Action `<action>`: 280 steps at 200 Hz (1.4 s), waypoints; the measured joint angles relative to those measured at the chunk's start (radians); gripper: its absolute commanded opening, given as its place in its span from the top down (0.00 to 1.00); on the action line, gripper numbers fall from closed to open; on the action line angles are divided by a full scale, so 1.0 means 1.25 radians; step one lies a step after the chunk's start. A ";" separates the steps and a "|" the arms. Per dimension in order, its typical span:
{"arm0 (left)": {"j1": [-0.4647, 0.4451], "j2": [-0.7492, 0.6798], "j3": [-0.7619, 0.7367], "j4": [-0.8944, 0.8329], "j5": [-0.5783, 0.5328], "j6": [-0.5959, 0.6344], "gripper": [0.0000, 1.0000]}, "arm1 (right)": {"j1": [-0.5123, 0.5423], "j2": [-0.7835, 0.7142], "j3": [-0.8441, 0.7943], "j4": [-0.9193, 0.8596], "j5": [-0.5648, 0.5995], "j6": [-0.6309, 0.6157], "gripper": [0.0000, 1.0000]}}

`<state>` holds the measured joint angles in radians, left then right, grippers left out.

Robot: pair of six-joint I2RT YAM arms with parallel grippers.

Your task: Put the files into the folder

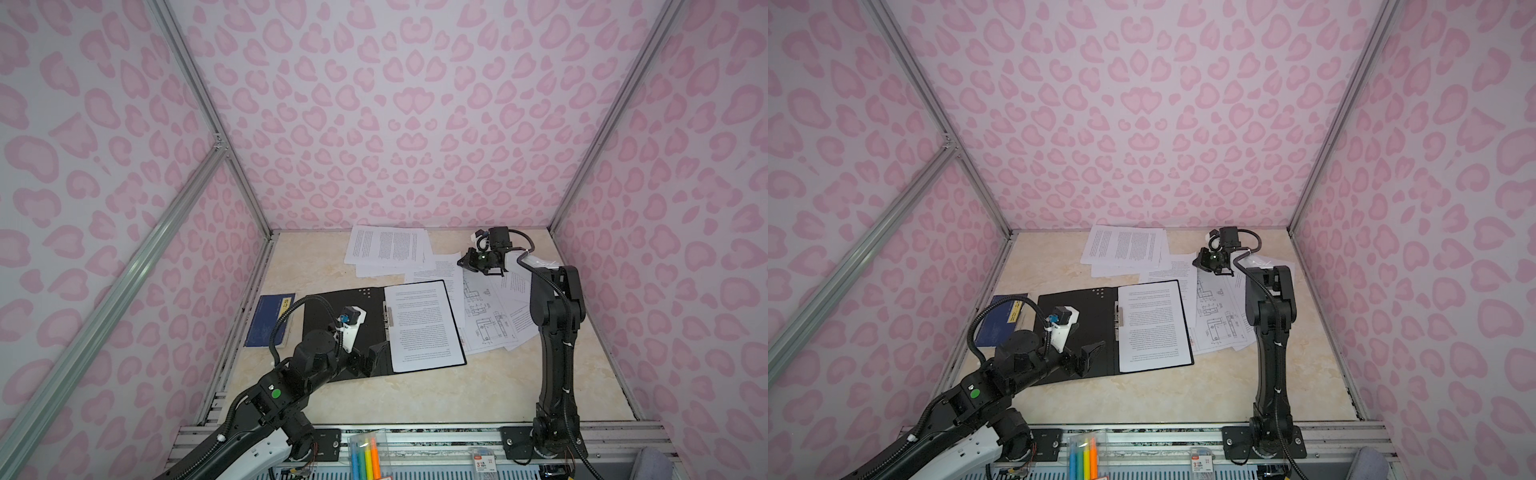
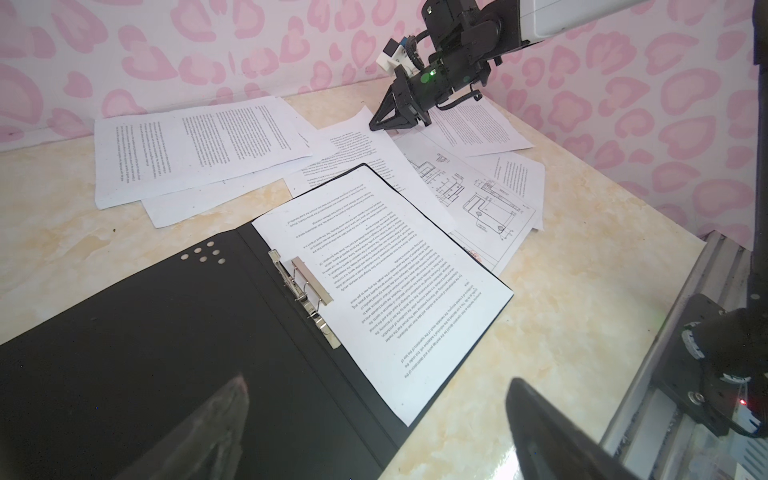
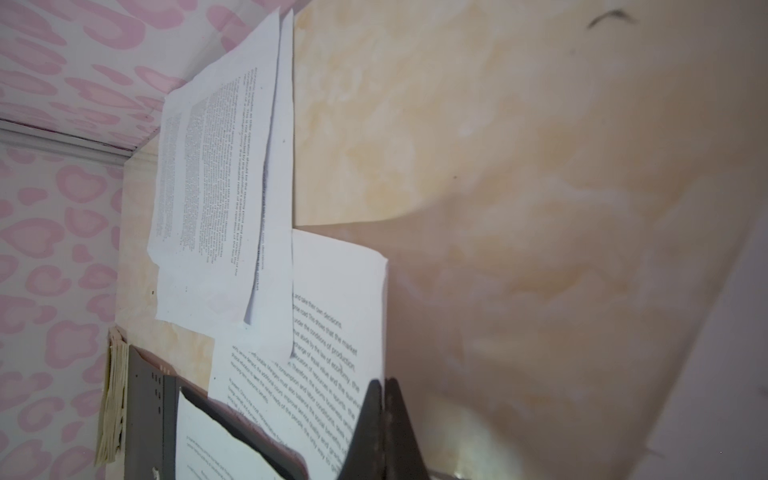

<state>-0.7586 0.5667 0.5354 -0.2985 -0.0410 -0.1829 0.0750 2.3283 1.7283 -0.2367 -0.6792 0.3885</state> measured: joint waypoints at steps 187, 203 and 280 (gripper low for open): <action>0.278 0.187 0.079 0.050 0.205 -0.246 0.03 | 0.043 -0.702 -0.258 -0.089 0.175 0.032 1.00; 0.304 0.185 0.079 0.062 0.221 -0.265 0.02 | 0.065 -0.728 -0.256 -0.106 0.189 0.030 1.00; 0.331 -0.030 0.003 0.007 0.033 -0.155 0.02 | 0.264 -0.740 -0.171 -0.175 0.157 0.016 1.00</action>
<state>-0.3450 0.5289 0.5388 -0.2893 0.0002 -0.3767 0.4049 1.4029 1.5150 -0.4553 -0.4831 0.4080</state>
